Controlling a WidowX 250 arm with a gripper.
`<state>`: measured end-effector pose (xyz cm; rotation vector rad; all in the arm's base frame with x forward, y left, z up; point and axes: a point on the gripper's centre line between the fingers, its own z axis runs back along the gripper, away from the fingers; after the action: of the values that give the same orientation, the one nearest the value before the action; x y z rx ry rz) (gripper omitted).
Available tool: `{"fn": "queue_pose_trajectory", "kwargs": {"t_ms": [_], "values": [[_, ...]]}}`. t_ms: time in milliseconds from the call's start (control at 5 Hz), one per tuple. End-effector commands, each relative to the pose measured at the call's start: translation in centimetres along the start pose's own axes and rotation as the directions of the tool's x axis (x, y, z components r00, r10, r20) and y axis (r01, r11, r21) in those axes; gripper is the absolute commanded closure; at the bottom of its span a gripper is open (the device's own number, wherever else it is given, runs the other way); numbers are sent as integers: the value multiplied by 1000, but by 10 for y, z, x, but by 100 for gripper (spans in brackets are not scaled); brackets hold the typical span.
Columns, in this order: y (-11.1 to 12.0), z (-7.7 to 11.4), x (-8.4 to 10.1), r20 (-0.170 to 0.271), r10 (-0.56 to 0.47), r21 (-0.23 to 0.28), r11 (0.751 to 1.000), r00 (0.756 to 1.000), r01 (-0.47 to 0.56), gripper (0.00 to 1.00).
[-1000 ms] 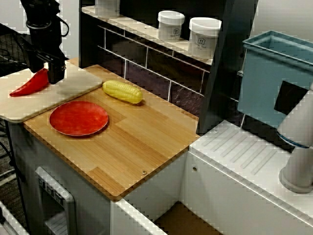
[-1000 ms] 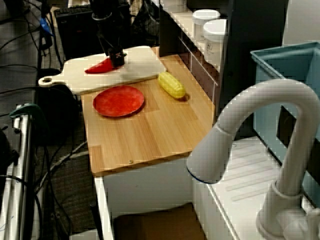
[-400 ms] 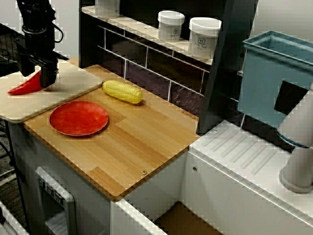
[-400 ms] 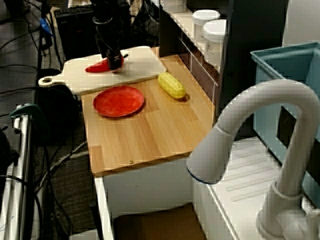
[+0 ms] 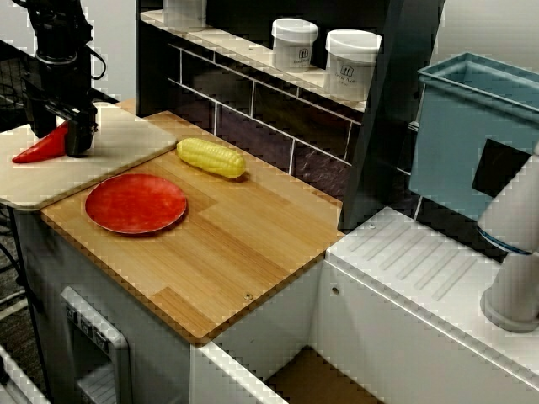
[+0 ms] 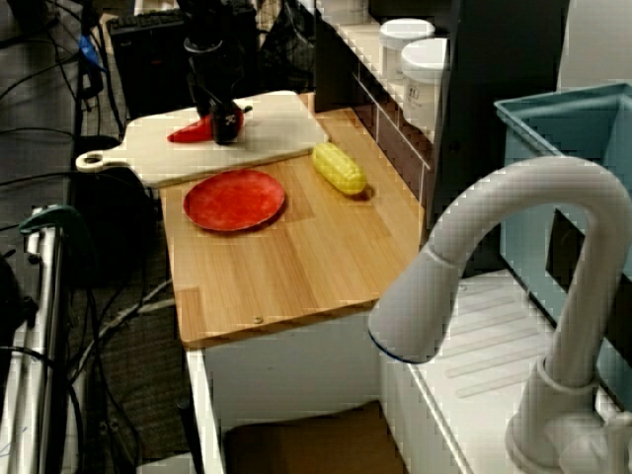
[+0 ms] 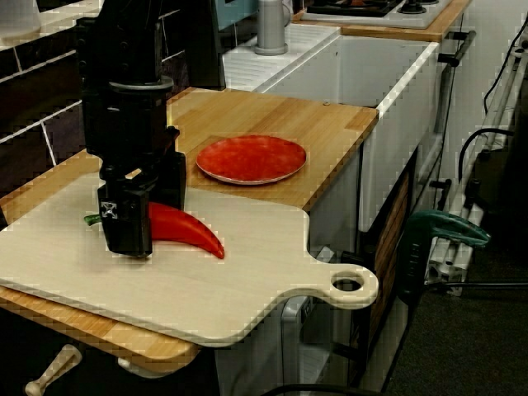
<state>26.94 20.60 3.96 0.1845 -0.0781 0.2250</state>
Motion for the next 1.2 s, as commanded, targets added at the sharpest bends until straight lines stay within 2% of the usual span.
{"fn": "queue_pose_trajectory", "kwargs": {"t_ms": [0, 200, 400, 600, 800, 1000], "values": [[-10, 9, -3, 30, -42, -73, 996, 999, 44, 41], [-16, 8, -4, 38, -71, -78, 994, 997, 74, 100], [-21, 13, -1, 58, -107, -87, 990, 993, 112, 100], [-31, 32, 4, 70, -136, -148, 978, 988, 145, 100], [-55, 58, 5, 118, -218, -193, 952, 969, 238, 100], [-81, 69, 0, 161, -301, -207, 921, 940, 330, 100]]}}
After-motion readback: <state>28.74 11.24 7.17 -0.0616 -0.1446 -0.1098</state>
